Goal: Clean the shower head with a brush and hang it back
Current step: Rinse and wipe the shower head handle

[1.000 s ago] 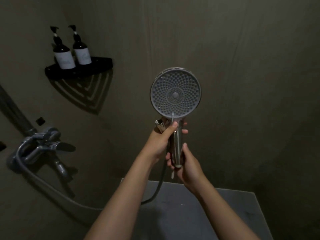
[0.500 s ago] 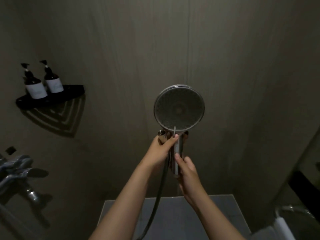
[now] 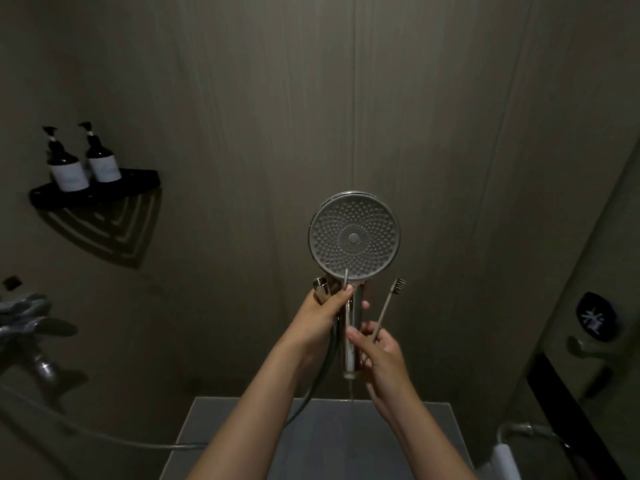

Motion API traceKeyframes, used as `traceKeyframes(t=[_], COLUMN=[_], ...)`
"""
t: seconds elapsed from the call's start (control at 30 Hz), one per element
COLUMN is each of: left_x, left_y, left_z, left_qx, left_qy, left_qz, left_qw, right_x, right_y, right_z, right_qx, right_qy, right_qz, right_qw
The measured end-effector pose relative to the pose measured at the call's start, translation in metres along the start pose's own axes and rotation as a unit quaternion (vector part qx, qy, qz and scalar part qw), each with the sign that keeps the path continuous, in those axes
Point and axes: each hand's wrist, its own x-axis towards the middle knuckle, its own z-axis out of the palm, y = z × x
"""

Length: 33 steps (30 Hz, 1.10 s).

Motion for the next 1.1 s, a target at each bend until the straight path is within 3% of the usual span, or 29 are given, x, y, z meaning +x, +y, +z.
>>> traceKeyframes(t=[0.47, 0.63, 0.87, 1.1], left_x=[-0.022, -0.026, -0.044, -0.075], left_y=[-0.053, -0.067, -0.085, -0.134], left_z=[0.047, 0.046, 0.041, 0.023], left_qx=[-0.105, -0.076, -0.035, 0.038], left_qy=[0.056, 0.061, 0.063, 0.172], left_qz=[-0.022, -0.025, -0.008, -0.057], left_qw=[0.993, 0.995, 0.997, 0.983], right_x=[-0.027, -0.034, -0.047, -0.040], right_y=[-0.005, -0.001, 0.016, 0.006], right_z=[-0.083, -0.084, -0.083, -0.089], right_qx=[-0.189, -0.207, -0.203, -0.213], right_qy=[-0.079, -0.106, -0.063, -0.050], right_qz=[0.065, 0.059, 0.036, -0.018], right_qw=[0.977, 0.971, 0.976, 0.976])
